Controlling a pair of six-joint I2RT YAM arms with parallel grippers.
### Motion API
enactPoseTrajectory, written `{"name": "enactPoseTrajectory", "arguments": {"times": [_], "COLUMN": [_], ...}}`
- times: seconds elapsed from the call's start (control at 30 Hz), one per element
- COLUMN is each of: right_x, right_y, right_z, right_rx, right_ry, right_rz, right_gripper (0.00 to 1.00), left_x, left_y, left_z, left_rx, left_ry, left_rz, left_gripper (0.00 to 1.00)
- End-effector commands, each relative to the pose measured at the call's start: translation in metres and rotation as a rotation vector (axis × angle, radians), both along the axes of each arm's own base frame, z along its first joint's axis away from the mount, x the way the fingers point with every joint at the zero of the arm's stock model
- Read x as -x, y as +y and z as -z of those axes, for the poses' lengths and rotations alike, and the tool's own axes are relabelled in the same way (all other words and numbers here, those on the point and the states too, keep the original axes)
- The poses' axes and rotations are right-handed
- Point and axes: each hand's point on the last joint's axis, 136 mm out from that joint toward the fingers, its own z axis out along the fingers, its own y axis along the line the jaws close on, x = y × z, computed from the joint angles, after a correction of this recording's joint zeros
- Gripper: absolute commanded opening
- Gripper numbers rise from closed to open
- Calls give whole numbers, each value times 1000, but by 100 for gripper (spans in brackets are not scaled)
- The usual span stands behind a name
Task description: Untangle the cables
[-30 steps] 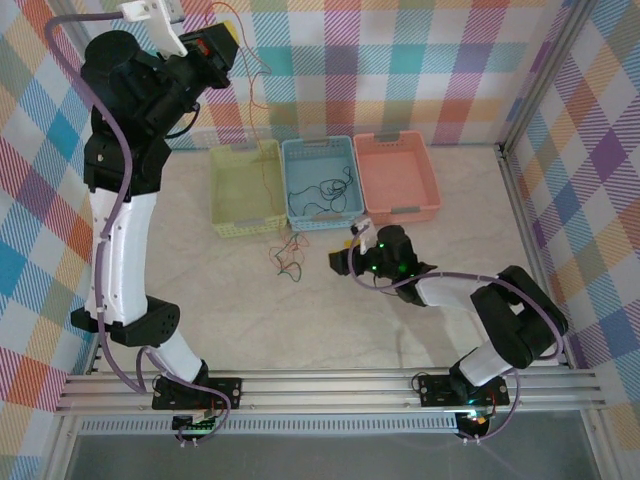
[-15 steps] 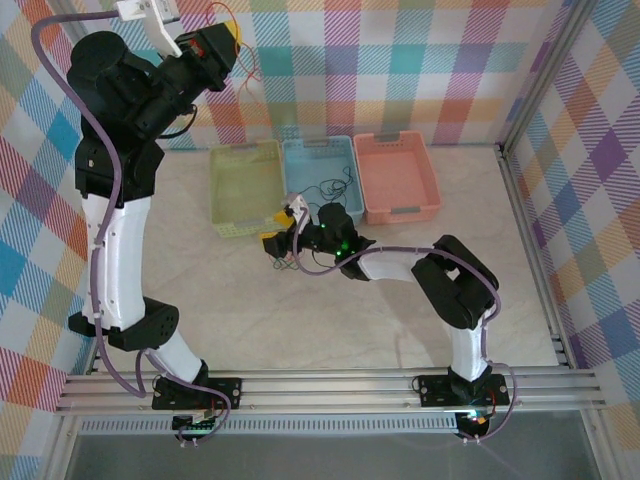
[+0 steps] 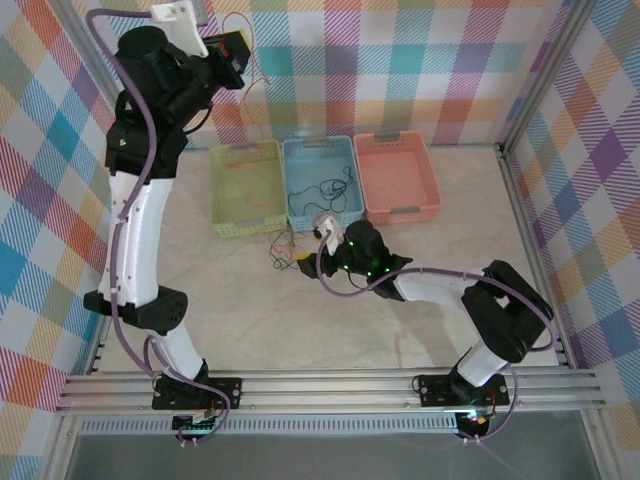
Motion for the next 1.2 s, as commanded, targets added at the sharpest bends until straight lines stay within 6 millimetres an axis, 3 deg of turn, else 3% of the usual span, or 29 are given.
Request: {"name": "enactPoseTrajectory", "arguments": {"times": [0.0,0.1,0.3,0.43,0.53,0.73,0.87,1.0,1.17], "right_x": [3,6,9,9,8,7,7,8,7], "right_y": [-22,-31,-35,-33,-35,-36,-36,-35,-35], "right_z": [23,30,23,26,25,25,24,26,26], "right_rx": [77,90,21,34,35,33,27,29,31], "right_ry": [-41,-44,-10,6,-2,0,1,8,9], "right_rz": [38,60,56,45,54,62,58,52,52], "right_gripper": [76,76,79,78,78,78,78,78,78], "left_x": [-19,-39,-79,-101,-117,-146,-159,-158,-150], "left_y": [20,32,55,55,56,79,84,89,90], "left_z": [5,24,57,85,119,202,282,358,425], "left_rx": [-55,-96,-131,-157,-196,-214,-241,-241,-237], "left_ry": [-13,25,87,143,218,385,553,722,881], "left_rz": [-116,-197,-289,-289,-302,-367,-364,-356,-360], "left_gripper": [0,0,0,0,0,0,0,0,4]}}
